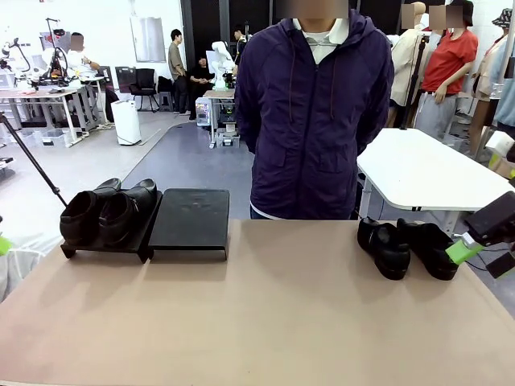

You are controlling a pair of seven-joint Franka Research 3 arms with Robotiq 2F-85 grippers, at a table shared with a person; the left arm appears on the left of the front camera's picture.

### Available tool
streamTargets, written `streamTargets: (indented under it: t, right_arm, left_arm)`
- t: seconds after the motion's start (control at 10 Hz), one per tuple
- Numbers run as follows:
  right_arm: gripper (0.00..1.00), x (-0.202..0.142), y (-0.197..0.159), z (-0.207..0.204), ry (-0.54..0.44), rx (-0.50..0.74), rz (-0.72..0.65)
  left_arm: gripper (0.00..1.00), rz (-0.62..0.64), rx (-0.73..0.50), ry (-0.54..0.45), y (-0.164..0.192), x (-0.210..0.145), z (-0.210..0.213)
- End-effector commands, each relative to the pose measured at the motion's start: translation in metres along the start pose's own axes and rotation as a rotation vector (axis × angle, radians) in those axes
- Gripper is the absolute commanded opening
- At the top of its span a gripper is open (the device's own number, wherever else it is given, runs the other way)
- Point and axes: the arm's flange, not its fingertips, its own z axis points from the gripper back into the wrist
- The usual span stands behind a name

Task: Organize the shoes by placing them on the stand.
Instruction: Place the Shoe from the middle of the table onto the Shoes Stand.

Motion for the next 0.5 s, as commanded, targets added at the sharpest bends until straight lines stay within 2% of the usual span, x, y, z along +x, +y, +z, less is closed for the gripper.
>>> streamTargets:
  t: [0.0, 0.4]
  right_arm:
    - [1.0, -0.0001, -0.0008, 0.0019, -0.001, 0.021, 0.02]
    - [1.0, -0.0001, -0.0008, 0.0019, -0.001, 0.021, 0.02]
  left_arm:
    - [1.0, -0.046, -0.02, -0.025, -0.0176, 0.0002, 0.0031]
    - [1.0, -0.046, -0.02, -0.025, -0.0176, 0.0002, 0.0031]
